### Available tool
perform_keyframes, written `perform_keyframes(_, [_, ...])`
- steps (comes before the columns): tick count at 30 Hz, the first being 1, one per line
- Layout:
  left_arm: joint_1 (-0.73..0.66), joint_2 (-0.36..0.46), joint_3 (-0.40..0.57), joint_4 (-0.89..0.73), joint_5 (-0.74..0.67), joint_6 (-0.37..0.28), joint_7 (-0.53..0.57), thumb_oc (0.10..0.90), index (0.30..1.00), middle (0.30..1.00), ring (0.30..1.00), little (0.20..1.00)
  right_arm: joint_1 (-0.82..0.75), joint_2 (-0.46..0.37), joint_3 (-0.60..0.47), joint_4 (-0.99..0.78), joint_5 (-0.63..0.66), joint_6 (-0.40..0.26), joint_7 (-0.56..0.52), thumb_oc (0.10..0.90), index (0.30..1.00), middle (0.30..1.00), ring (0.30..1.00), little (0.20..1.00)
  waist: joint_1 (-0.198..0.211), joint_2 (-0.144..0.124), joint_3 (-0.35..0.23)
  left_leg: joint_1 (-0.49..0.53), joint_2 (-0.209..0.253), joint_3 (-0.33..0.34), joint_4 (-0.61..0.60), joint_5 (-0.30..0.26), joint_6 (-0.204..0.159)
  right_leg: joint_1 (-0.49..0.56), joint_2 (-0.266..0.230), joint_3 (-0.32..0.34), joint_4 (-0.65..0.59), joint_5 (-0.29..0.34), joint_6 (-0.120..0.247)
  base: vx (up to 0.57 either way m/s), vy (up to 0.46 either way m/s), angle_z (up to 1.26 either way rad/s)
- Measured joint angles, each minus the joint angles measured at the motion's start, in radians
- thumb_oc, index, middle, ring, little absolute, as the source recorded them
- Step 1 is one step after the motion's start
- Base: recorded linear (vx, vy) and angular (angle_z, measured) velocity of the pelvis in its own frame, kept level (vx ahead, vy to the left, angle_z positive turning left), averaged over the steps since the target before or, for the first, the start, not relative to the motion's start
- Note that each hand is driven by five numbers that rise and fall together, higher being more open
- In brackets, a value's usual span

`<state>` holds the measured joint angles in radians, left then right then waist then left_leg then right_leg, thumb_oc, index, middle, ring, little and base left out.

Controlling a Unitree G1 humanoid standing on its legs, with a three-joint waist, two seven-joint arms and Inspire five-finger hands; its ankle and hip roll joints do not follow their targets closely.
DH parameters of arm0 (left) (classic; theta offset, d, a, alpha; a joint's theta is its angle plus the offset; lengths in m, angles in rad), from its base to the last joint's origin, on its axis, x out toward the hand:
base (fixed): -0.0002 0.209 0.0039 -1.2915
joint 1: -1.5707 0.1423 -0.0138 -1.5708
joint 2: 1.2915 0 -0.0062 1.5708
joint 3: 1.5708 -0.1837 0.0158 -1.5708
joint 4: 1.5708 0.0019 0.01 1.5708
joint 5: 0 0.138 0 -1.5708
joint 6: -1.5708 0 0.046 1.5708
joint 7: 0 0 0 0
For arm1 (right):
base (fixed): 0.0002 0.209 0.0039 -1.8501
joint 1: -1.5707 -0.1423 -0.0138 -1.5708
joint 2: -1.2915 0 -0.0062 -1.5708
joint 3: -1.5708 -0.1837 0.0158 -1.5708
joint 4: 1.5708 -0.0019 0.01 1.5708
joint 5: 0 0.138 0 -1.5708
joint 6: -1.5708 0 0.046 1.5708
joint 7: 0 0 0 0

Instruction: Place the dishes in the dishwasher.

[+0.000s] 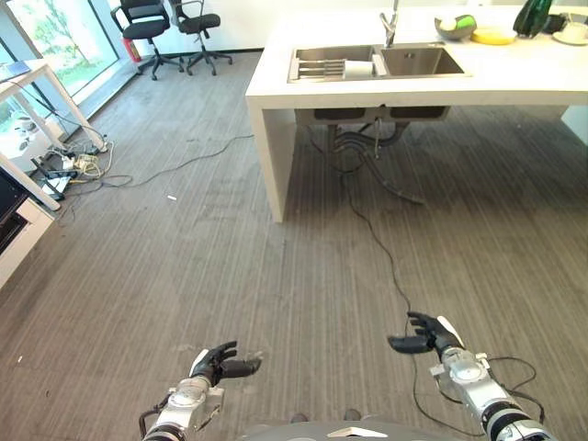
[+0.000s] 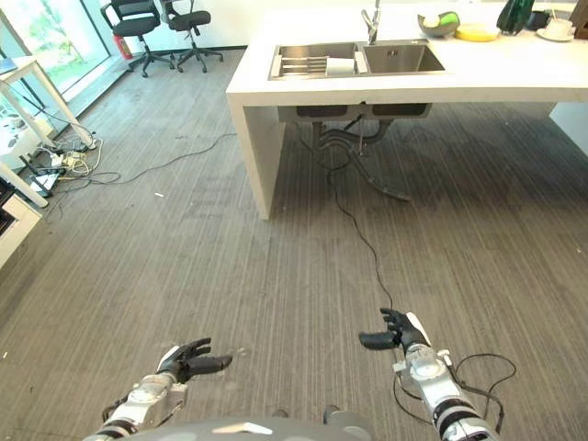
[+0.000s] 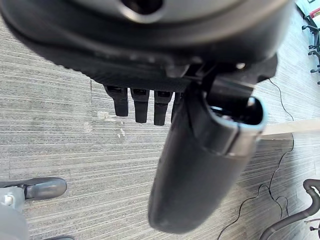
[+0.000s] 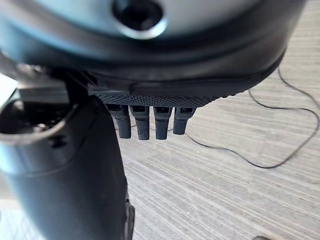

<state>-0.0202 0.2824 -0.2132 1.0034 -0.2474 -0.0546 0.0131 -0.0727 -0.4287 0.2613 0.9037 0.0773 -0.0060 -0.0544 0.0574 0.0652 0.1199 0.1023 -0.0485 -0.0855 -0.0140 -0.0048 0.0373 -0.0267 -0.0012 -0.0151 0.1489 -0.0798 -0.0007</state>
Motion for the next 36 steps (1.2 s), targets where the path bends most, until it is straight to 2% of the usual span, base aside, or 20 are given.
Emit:
perform_keyframes(8, [-0.003,0.001,-0.001,-0.041,0.004,-0.001,-0.009,0.8,0.9,0.9,0.9,0.9,0.007,-0.003,-0.005,0.037,0.002,0.003,0.001,0.8,0.9,0.9,0.9,0.9,-0.008,0.01,0.012,0.036,0.009,-0.011,-0.023,0.0,-0.001,0.109,0.008,0.01,-0.18,0.078,0.015,0.01,0.017,-0.04])
perform_keyframes(13, [-0.003,0.001,0.0,-0.037,0.025,-0.001,0.002,0.8,0.9,0.9,0.9,0.9,0.011,0.008,-0.006,0.077,0.006,0.002,0.001,0.8,0.9,0.9,0.9,0.9,-0.009,0.011,0.014,0.05,0.007,-0.009,-0.047,0.0,-0.001,0.14,0.007,0.019,-0.249,0.115,0.023,0.01,0.014,-0.04])
perform_keyframes(18, [0.011,-0.024,0.015,-0.016,0.0,0.0,0.005,0.8,0.9,0.9,0.9,0.9,0.044,0.062,-0.054,0.077,0.092,-0.005,-0.001,0.8,0.9,0.9,0.9,0.9,-0.012,0.011,0.017,0.055,0.008,-0.006,-0.057,0.0,-0.001,0.14,0.008,0.025,-0.251,0.117,0.022,0.01,0.008,-0.02])
perform_keyframes(23, [0.037,-0.066,0.023,0.002,-0.076,0.0,-0.002,0.8,0.9,0.9,0.9,0.9,0.075,0.097,-0.054,0.093,0.161,-0.008,0.002,0.8,0.9,0.9,0.9,0.9,-0.013,0.007,0.025,0.059,0.008,-0.005,-0.068,0.0,-0.001,0.135,0.008,0.032,-0.251,0.117,0.022,0.02,0.006,-0.04])
perform_keyframes(27, [0.039,-0.067,0.024,0.028,-0.078,0.003,-0.002,0.8,0.9,0.9,0.9,0.9,0.076,0.097,-0.054,0.093,0.164,-0.008,-0.001,0.8,0.9,0.9,0.9,0.9,-0.014,-0.002,0.032,0.059,0.008,-0.003,-0.07,0.0,-0.001,0.133,0.008,0.039,-0.251,0.117,0.022,0.02,0.002,-0.04])
perform_keyframes(36, [0.042,-0.066,0.023,0.033,-0.076,0.003,0.003,0.8,0.9,0.9,0.9,0.9,0.065,0.097,-0.049,0.12,0.163,-0.009,0.0,0.8,0.9,0.9,0.9,0.9,-0.01,-0.005,0.034,0.048,0.006,-0.003,-0.072,0.001,0.0,0.118,0.008,0.042,-0.25,0.118,0.022,0.0,0.008,0.0])
